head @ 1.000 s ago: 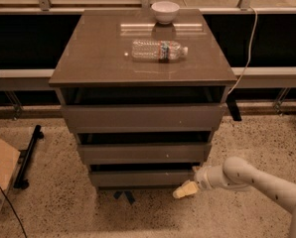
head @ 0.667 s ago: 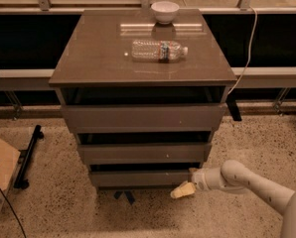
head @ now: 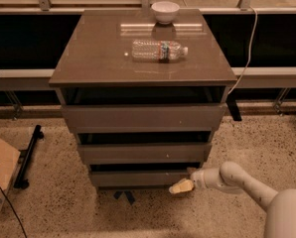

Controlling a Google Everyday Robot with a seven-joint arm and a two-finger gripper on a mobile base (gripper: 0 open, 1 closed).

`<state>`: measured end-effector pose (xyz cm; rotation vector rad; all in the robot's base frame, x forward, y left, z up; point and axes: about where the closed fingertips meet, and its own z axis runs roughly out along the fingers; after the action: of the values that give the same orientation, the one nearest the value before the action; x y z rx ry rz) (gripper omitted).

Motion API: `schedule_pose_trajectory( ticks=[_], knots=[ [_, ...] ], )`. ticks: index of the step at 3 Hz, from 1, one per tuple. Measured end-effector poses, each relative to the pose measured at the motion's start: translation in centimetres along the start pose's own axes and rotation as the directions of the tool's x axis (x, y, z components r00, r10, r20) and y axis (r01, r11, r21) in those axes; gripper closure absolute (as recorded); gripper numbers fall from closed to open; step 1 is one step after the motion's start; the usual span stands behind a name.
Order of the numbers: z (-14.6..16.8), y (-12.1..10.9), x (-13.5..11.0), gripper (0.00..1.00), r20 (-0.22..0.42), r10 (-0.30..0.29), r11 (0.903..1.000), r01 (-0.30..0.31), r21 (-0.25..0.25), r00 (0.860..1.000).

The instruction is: Open bottom drawer

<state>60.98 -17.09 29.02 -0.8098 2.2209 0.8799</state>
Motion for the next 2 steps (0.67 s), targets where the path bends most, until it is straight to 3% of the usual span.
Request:
schedule_pose_trajectory(
  ticks=[2],
  knots=[
    [3.0,-2.2,-0.7,0.00,0.036,0.023,0.9988,-0.021,-0.044,0.999]
  ],
)
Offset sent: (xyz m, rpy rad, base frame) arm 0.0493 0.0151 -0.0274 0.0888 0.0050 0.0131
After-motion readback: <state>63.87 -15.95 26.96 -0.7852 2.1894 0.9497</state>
